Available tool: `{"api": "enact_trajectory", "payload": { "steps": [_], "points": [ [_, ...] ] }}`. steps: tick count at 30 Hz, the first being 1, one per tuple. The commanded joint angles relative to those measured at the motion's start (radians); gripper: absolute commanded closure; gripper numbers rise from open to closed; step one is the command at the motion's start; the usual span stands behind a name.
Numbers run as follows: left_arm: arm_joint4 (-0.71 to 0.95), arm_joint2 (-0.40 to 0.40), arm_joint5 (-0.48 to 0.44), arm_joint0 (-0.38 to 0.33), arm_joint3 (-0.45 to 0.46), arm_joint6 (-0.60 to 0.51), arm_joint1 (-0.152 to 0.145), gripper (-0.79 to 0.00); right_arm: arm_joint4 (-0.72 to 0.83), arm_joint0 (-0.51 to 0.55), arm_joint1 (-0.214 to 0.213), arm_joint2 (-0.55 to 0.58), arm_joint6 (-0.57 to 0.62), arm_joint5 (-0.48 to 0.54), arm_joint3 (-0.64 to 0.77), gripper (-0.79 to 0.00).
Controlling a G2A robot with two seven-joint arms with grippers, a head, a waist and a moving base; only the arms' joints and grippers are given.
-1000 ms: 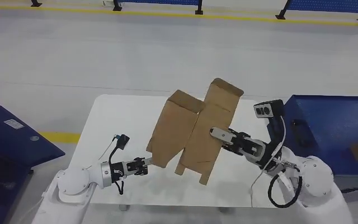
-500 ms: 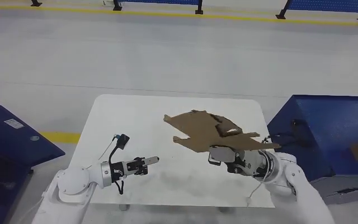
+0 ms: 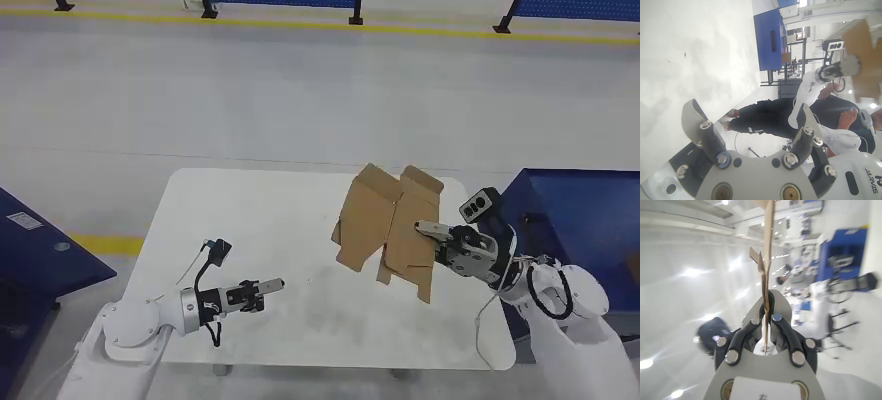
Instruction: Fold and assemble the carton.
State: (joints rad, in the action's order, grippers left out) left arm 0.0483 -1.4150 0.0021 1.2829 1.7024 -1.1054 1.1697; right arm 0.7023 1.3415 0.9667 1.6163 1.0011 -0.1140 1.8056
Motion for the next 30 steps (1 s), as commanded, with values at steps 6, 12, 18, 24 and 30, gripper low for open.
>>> {"api": "enact_trajectory", "payload": {
  "steps": [6,12,18,24,30],
  "points": [
    [0.0,0.0,0.0,0.0,0.0,0.0,0.0,-0.785,-0.286,-0.001,-0.007,-0.025,0.047,0.143,-0.137,0.0],
    [0.0,0.0,0.0,0.0,0.0,0.0,0.0,-0.785,-0.286,-0.001,-0.007,-0.025,0.047,0.143,-0.137,0.0],
    [0.078,-0.005,0.01,0.008,-0.012,0.013,0.003,-0.785,-0.286,-0.001,-0.007,-0.025,0.047,0.143,-0.137,0.0],
    [0.332,-0.02,-0.015,-0.035,-0.054,-0.038,0.007,-0.785,-0.28,0.0,0.001,-0.113,0.044,0.115,-0.056,0.0],
    [0.34,0.033,-0.098,-0.068,-0.054,-0.059,0.009,-0.785,-0.23,-0.041,0.013,-0.212,0.049,0.082,-0.005,0.0]
  ]
}}
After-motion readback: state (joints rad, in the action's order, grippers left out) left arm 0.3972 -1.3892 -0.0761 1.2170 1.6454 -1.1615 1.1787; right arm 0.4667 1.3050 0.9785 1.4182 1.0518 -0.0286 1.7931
